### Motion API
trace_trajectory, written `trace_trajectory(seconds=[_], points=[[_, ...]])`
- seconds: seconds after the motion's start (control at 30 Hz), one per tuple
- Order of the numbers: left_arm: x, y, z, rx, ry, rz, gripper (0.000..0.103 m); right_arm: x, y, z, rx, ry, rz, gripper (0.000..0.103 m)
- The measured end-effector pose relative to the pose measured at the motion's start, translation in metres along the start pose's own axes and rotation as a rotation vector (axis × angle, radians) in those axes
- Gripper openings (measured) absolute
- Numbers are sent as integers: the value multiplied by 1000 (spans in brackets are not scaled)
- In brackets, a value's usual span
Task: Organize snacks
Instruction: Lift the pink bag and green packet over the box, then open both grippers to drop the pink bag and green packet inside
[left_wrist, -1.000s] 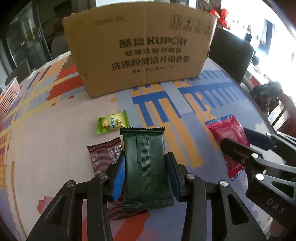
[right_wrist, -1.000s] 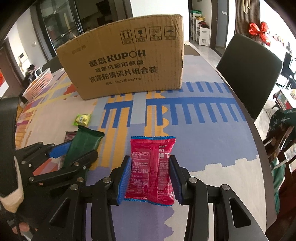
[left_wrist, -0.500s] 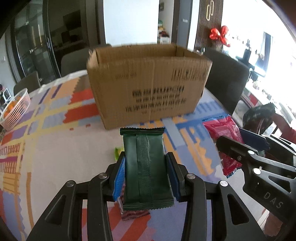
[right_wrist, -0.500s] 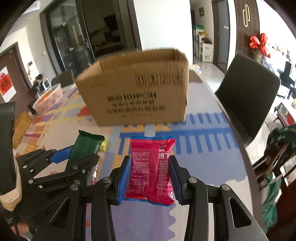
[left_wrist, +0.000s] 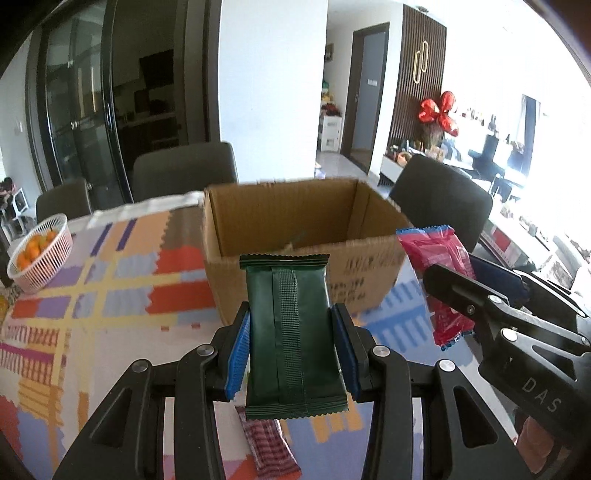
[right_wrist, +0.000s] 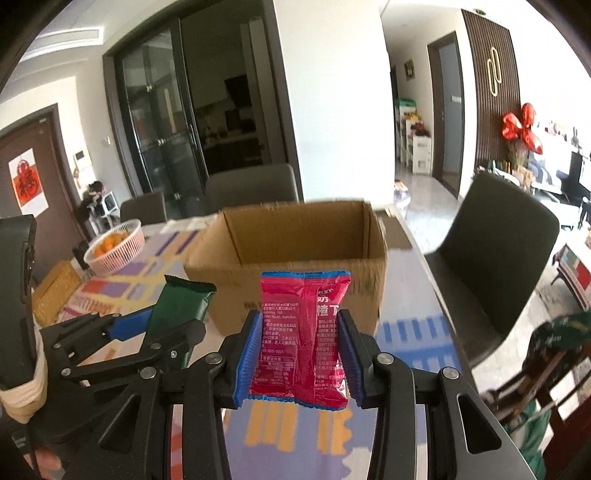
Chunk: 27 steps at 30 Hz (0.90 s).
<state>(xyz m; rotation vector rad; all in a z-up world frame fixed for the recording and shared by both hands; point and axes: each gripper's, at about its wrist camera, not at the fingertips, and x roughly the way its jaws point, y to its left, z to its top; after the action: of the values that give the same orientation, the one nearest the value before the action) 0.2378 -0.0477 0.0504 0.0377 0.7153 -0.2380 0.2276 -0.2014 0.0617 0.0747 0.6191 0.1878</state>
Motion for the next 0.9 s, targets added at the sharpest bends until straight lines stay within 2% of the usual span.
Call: trace_trajectory(seconds=[0.23,0.47,0.7,0.9], points=[[-5,8,35,4,-51,4,42,-2,6,33,-19,-61,2,42],[1,17,64,1,-60,2,42,5,10,65,-21,-89,7,42],[22,30,88,-23,-26,-5,42,30,12,88,-36,-69,-14,42],[49,40,104,-16,7,6,42,56,9,101,-61,-17,-5,42]])
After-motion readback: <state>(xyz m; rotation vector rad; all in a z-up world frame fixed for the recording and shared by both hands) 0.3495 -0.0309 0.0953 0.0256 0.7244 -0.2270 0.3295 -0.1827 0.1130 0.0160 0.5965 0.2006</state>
